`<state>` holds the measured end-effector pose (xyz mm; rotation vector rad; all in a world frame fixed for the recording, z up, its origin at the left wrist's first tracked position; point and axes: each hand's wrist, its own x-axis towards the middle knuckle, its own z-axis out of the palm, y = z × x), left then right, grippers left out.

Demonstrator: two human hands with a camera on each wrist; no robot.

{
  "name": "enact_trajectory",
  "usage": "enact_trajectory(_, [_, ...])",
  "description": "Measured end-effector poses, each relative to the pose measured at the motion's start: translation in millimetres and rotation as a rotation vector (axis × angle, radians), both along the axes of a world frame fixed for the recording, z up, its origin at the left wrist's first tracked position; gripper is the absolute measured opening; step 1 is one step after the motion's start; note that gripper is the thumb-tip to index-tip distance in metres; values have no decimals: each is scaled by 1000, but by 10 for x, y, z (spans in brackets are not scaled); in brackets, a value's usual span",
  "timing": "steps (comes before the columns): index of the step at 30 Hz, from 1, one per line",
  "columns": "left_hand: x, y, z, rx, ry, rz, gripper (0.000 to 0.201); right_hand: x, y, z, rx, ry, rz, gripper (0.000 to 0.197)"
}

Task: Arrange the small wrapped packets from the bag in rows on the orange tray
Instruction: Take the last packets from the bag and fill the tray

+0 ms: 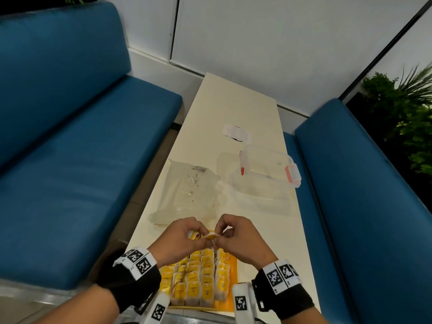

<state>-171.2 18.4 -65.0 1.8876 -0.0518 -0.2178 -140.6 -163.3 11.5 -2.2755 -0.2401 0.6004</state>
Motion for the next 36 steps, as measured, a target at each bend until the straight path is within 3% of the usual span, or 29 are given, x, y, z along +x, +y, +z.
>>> enact_trajectory(4, [-11,25,-140,102,27,-67,24,-39,-130,15,-177,20,77,11])
enact_trajectory(8, [-19,47,-267,220,71,-49,18,-163,-233,-76,-416,211,217,11])
enact_trajectory(12, [-30,39,-310,244,69,0,16,-294,-182,-243,-589,350,315,17])
enact_trajectory(18, [-32,62,-391,218,81,40,9,-385,-87,-482,-740,411,371,18])
enact_trajectory(21, [-24,71,-413,202,86,49,8,-400,-37,-552,-793,361,424,15])
enact_trajectory(26, [-15,68,-435,197,80,49,7,-390,-41,-695,-785,241,298,29])
enact_trajectory(29, [-12,78,-443,202,78,41,9,-435,-11,-672,-834,250,297,19])
enact_trajectory(33, [-8,89,-442,200,85,44,9,-446,-66,-611,-791,51,205,33])
enact_trajectory(36, [7,86,-445,179,95,47,7,-420,-141,-520,-831,-55,287,31])
